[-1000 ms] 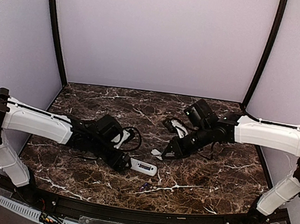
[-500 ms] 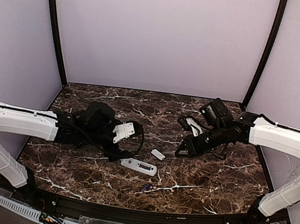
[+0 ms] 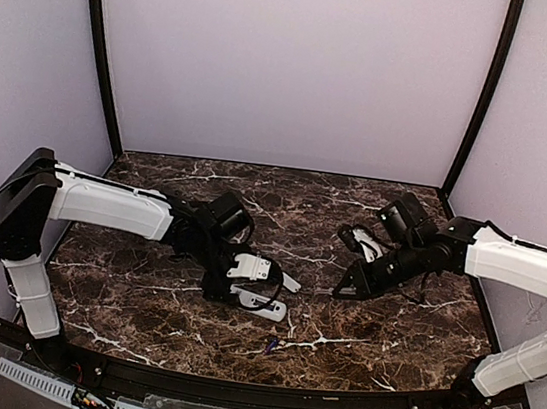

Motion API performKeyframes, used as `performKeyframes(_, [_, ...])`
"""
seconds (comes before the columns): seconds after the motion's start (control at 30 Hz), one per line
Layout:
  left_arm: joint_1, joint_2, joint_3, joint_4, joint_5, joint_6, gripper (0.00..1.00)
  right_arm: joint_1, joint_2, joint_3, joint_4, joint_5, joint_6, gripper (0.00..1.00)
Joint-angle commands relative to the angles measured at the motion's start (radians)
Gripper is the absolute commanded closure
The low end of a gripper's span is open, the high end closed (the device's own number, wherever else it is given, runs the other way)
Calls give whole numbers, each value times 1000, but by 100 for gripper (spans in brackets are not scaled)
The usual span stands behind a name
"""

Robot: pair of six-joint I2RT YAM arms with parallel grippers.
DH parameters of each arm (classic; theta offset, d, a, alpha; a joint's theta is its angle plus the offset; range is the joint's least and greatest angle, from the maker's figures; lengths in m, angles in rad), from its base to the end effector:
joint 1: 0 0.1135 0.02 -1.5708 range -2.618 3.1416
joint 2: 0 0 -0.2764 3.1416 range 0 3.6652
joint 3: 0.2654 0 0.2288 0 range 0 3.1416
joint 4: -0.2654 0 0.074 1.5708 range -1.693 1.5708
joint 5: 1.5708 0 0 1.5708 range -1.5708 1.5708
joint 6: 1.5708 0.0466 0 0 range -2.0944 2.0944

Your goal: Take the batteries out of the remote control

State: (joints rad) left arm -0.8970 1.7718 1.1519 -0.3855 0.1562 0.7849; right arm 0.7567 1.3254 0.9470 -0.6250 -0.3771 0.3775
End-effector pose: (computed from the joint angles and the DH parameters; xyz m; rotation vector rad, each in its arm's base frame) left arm 0.2153 -0.2812 0.2036 1.9585 1.6736 -0.2432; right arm 0.1651 0.1795 0.2569 -0.6641 2.6542 0.8675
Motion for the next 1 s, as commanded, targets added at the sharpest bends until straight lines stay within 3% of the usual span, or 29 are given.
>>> performKeyframes(0.0, [26, 38, 55, -79, 37, 56, 16, -17, -40, -30, 12, -7, -4, 100])
performKeyframes(0.37, [42, 110, 73, -154, 97, 0, 25, -31, -44, -52, 33, -34, -12, 100])
performKeyframes(0.73, [24, 98, 33, -189, 116, -181, 37, -31, -7, -23, 46, -59, -11, 100])
performKeyframes(0.97, [-18, 43, -18, -193, 142, -310, 39, -31, 24, -1, 56, -79, -11, 100])
